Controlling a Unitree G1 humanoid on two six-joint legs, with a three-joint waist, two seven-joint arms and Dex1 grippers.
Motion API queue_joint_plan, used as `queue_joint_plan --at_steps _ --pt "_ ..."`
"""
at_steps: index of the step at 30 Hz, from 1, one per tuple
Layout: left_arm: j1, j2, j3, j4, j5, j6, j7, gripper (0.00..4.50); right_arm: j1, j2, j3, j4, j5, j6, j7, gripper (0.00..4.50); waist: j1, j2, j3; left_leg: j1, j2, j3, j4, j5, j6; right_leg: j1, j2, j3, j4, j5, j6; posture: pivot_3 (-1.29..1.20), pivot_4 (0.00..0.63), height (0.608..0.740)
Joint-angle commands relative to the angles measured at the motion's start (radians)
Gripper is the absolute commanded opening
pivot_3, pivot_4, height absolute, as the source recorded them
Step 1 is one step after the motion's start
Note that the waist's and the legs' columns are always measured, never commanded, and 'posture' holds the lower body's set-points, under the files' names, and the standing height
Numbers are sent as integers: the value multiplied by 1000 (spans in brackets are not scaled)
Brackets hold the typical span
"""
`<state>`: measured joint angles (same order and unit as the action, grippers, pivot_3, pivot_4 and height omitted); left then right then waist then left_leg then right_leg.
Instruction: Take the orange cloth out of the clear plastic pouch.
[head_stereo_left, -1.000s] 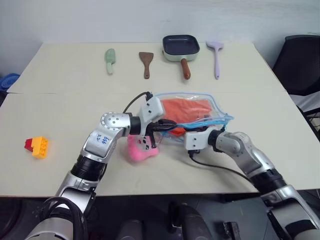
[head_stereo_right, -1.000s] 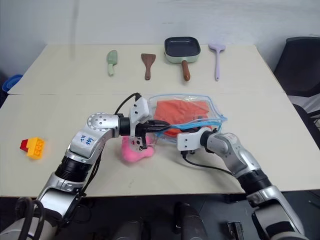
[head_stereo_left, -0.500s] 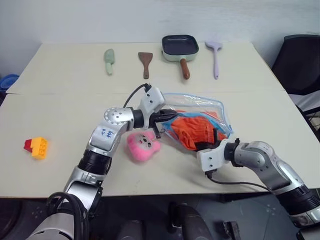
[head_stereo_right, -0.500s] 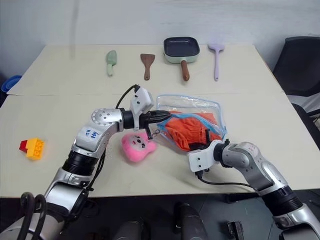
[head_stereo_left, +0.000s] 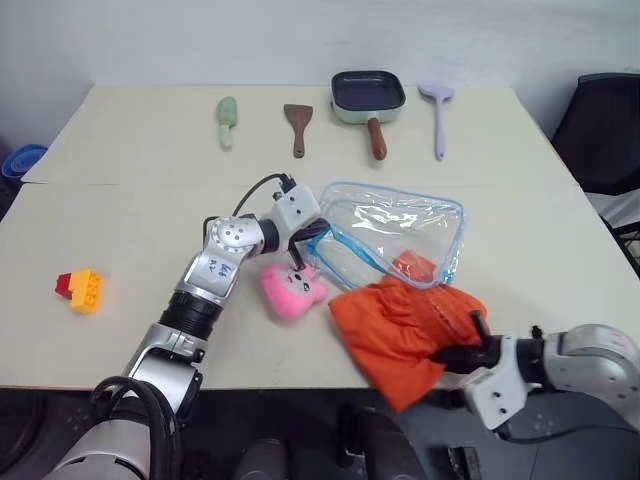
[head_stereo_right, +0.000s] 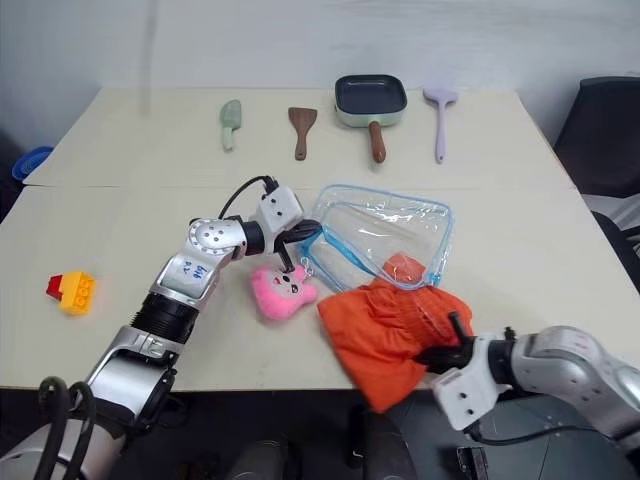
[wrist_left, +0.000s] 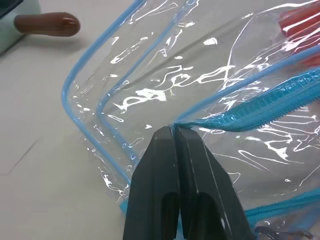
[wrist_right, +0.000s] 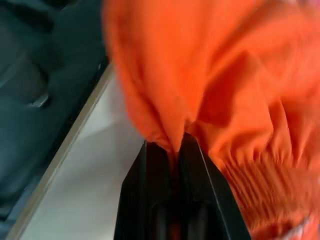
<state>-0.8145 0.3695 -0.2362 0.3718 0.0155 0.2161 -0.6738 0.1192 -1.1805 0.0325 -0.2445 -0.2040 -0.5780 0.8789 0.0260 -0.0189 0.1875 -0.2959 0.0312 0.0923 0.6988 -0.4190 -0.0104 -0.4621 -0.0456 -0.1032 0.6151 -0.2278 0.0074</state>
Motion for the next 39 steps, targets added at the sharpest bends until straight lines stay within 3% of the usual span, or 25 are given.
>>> queue_joint_plan --at_steps 1,6,11,16,23,29,39 --pt "7 33 26 -67 -2 10 -25 0 75 -34 -163 98 8 -2 -26 26 0 0 0 0 0 0 0 0 0 0 0 0 0 0 0 0 150 740" --pt "54 56 9 -174 -15 35 -80 0 118 -36 -272 295 -35 -25 -93 26 -1 0 0 0 0 1 0 0 0 0 0 0 0 0 0 0 150 740" --pt "111 78 -21 -286 -34 40 -169 0 72 95 -346 389 127 185 -139 26 -2 0 0 0 1 1 -1 0 0 0 1 1 0 0 0 0 150 740" --pt "125 86 -29 -294 -13 38 -172 0 30 149 -399 409 162 347 -193 26 -2 1 0 1 0 1 0 0 0 -1 1 2 1 0 0 0 150 740" --pt "129 96 -29 -298 -10 31 -177 0 40 209 -431 314 184 486 -228 26 -2 1 0 1 0 0 0 0 0 -1 1 2 1 0 0 0 150 740" --pt "150 92 -24 -363 -92 22 -268 0 3 321 -393 144 318 626 -208 26 -7 1 0 1 1 0 -1 0 0 -1 1 2 2 0 0 0 150 740" --pt "192 133 -17 -428 -155 75 -358 0 -49 355 -293 57 253 762 -241 26 -1 2 0 0 0 0 0 0 0 -2 0 2 3 0 -1 0 150 740"
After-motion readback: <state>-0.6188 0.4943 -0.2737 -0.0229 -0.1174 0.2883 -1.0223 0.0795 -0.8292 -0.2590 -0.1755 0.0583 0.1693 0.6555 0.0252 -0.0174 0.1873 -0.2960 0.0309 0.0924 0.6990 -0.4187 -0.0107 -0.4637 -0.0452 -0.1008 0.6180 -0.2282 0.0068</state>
